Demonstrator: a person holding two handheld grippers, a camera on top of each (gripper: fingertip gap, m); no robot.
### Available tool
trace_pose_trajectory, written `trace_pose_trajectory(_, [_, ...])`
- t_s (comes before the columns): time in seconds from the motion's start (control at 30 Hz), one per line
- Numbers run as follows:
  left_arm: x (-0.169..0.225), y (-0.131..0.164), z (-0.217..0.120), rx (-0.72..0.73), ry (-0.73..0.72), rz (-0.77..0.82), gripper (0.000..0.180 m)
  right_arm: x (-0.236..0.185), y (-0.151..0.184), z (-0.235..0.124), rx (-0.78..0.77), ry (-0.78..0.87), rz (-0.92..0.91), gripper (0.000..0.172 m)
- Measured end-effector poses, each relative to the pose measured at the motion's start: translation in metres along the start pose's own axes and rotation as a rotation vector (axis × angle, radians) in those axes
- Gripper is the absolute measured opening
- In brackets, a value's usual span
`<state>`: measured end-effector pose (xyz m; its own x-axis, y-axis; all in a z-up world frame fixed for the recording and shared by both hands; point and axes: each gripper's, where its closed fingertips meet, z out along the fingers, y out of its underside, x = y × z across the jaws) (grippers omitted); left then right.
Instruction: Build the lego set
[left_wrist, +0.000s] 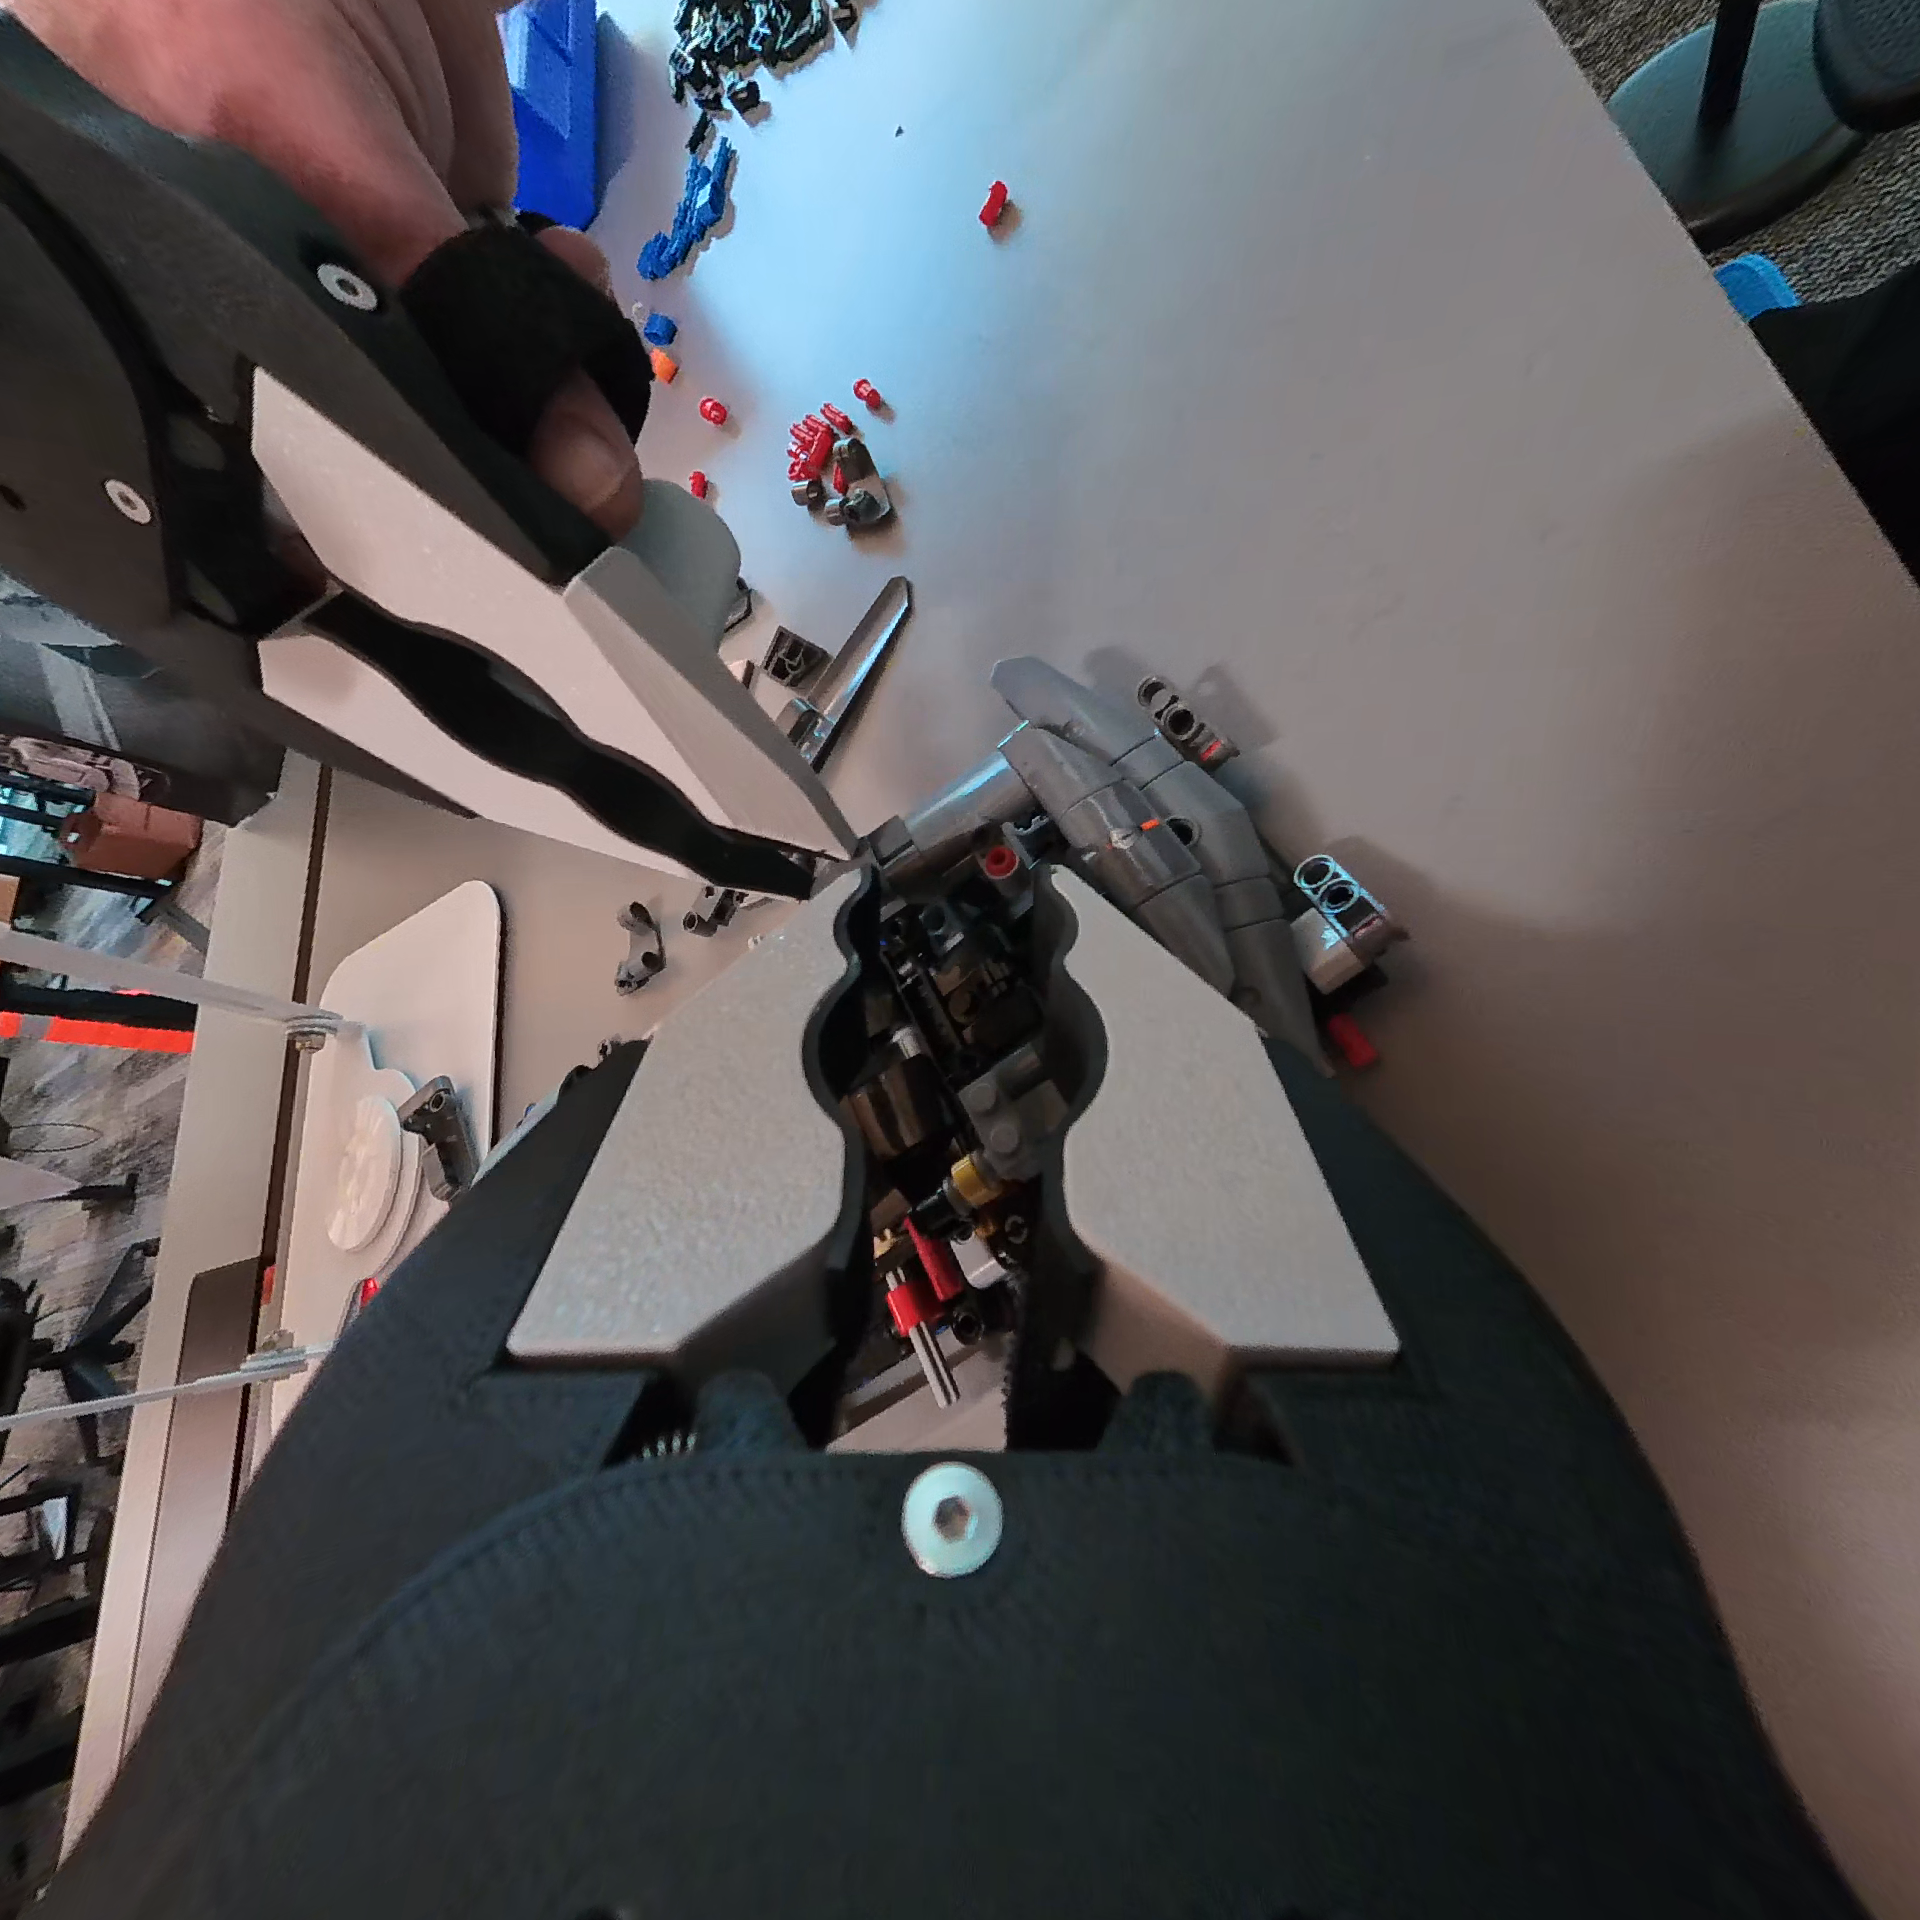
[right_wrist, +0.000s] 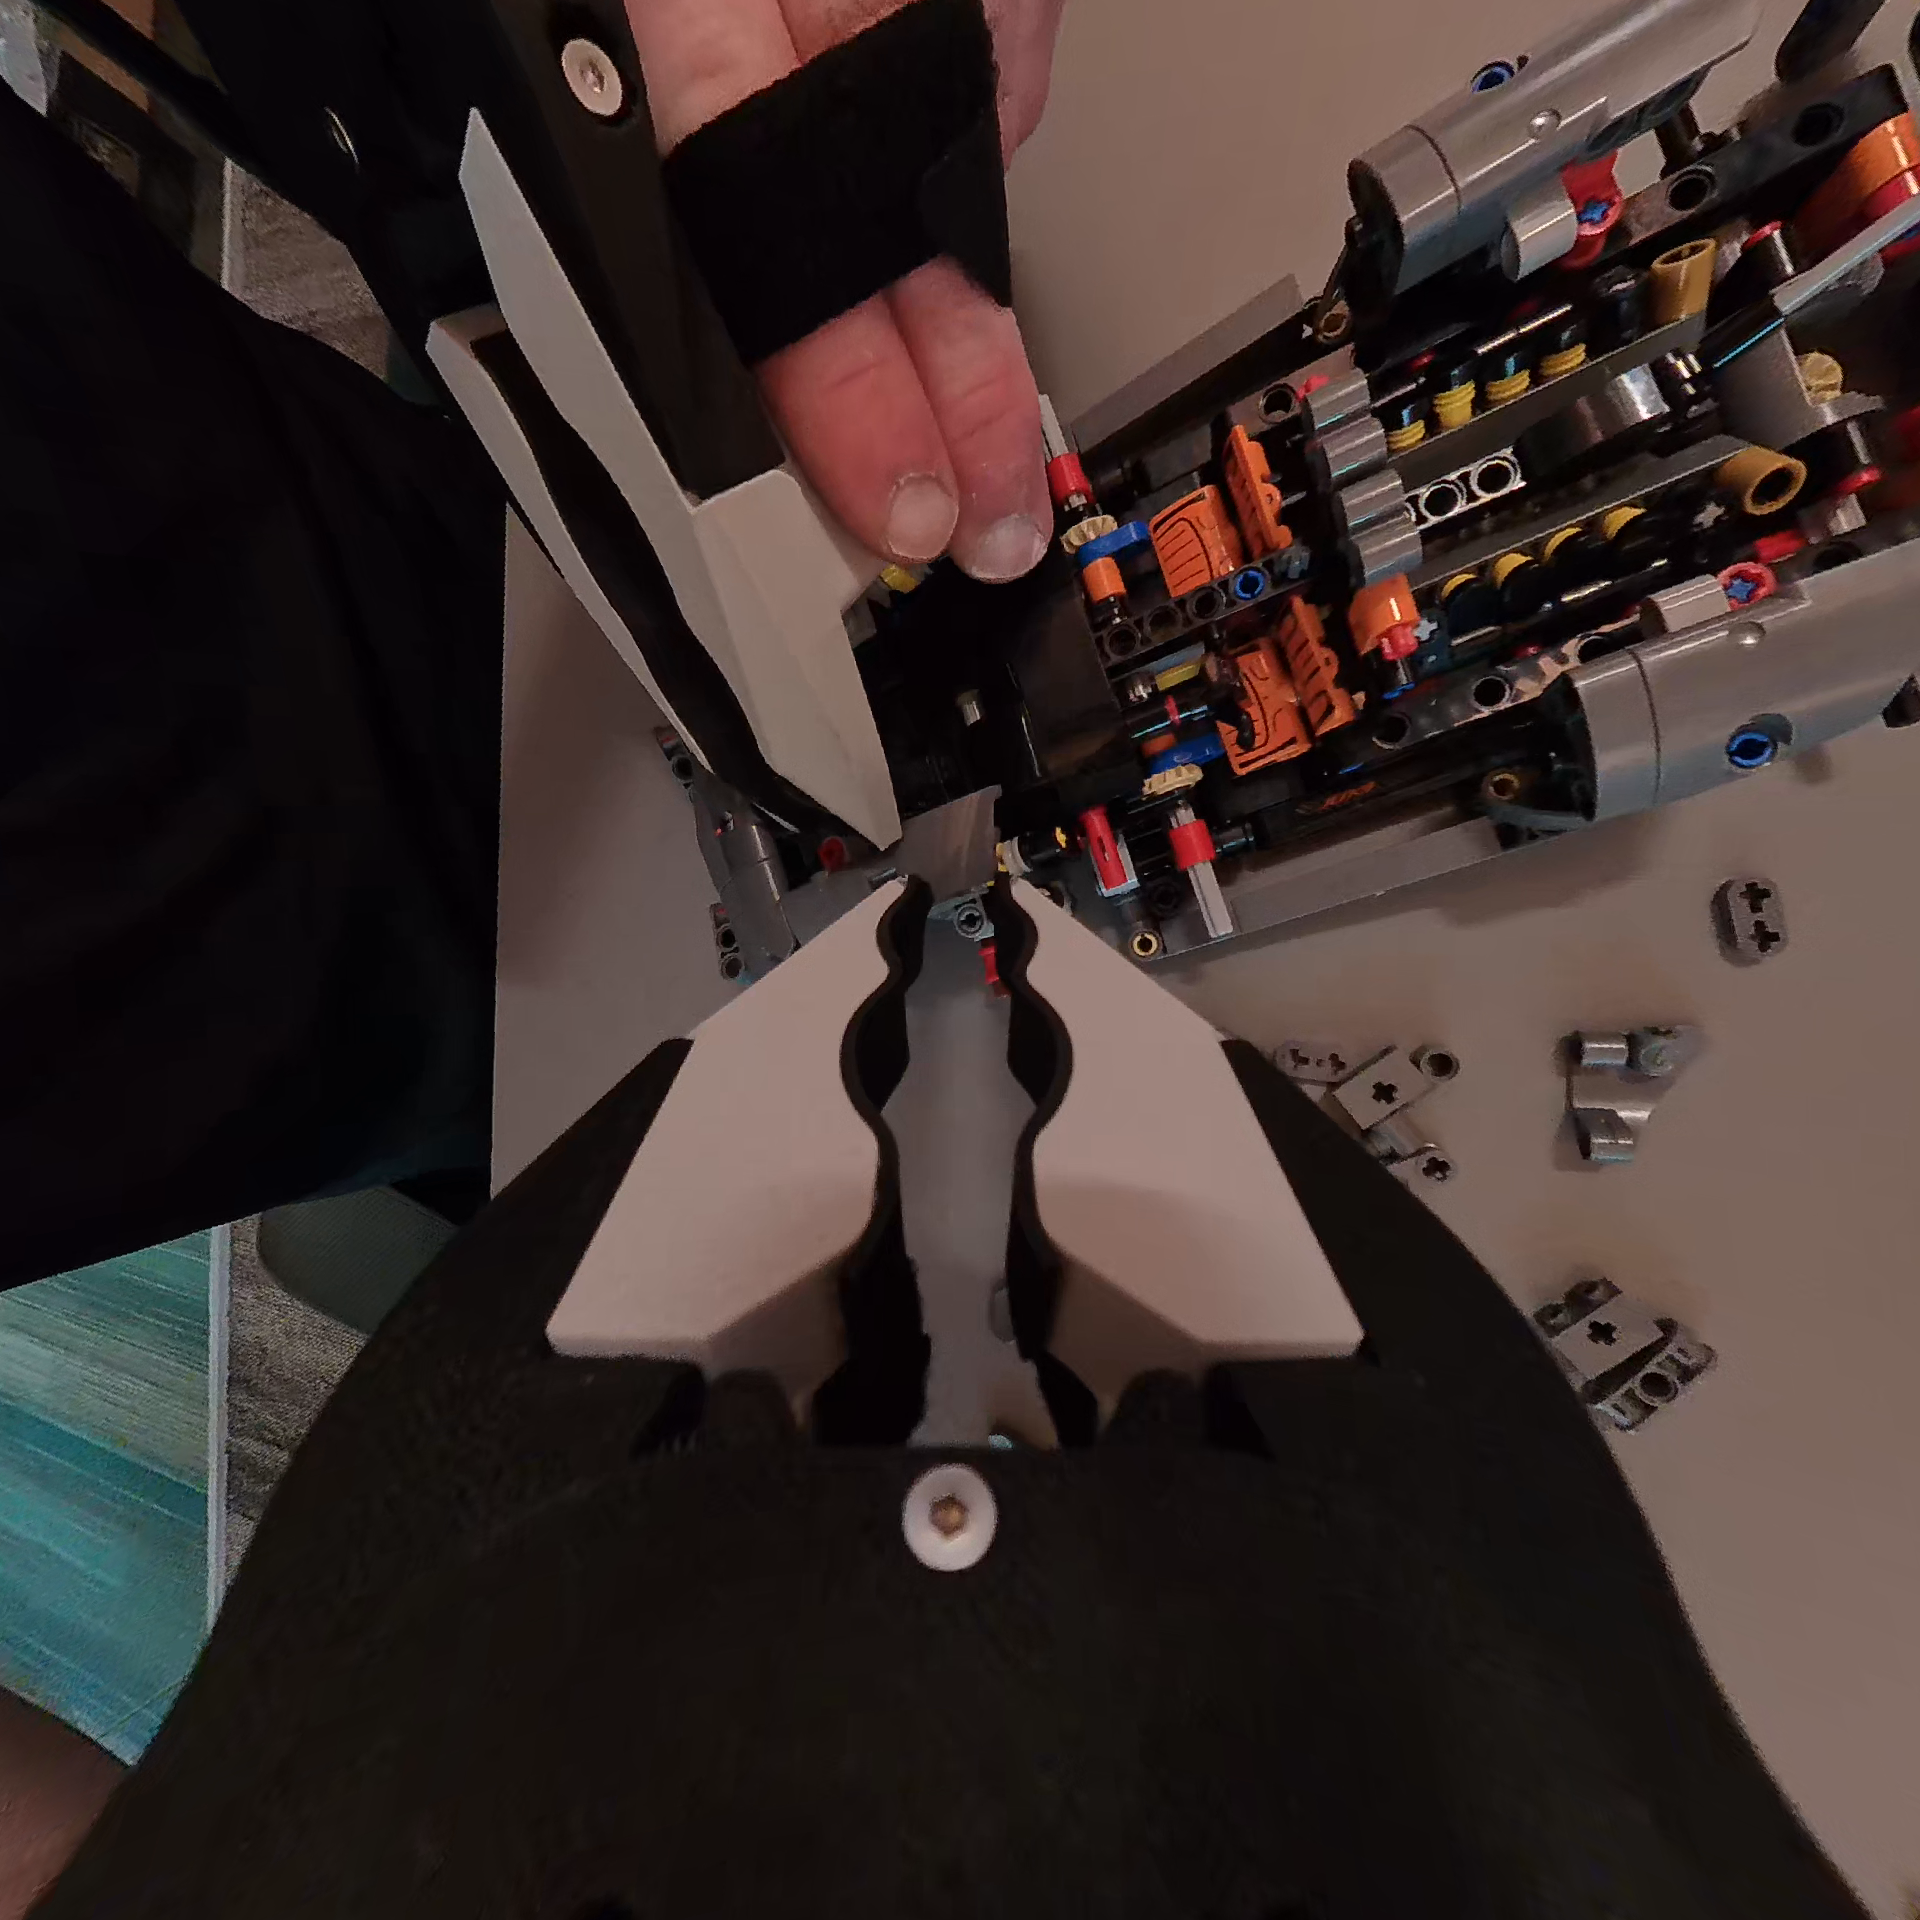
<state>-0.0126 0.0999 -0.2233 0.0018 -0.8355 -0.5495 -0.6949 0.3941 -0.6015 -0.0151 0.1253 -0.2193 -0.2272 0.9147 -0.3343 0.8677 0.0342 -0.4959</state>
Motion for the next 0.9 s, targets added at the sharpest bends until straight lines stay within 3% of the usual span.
trace_pose_trajectory(0.33, [-0.0003,-0.0005,0.0014,0.014,0.002,-0.010,0.028,-0.0006,0.0037,0.0040,-0.012,-0.034,0.004,0.019])
trace_pose_trajectory(0.67, [-0.0013,-0.0006,0.0023,0.017,0.004,-0.004,0.028,0.0023,-0.0001,-0.0009,0.159,-0.155,0.146,0.012])
trace_pose_trajectory(0.9, [-0.0024,-0.0006,0.0032,0.014,0.004,0.015,0.028,0.0045,0.0032,-0.0027,0.220,-0.092,0.210,0.015])
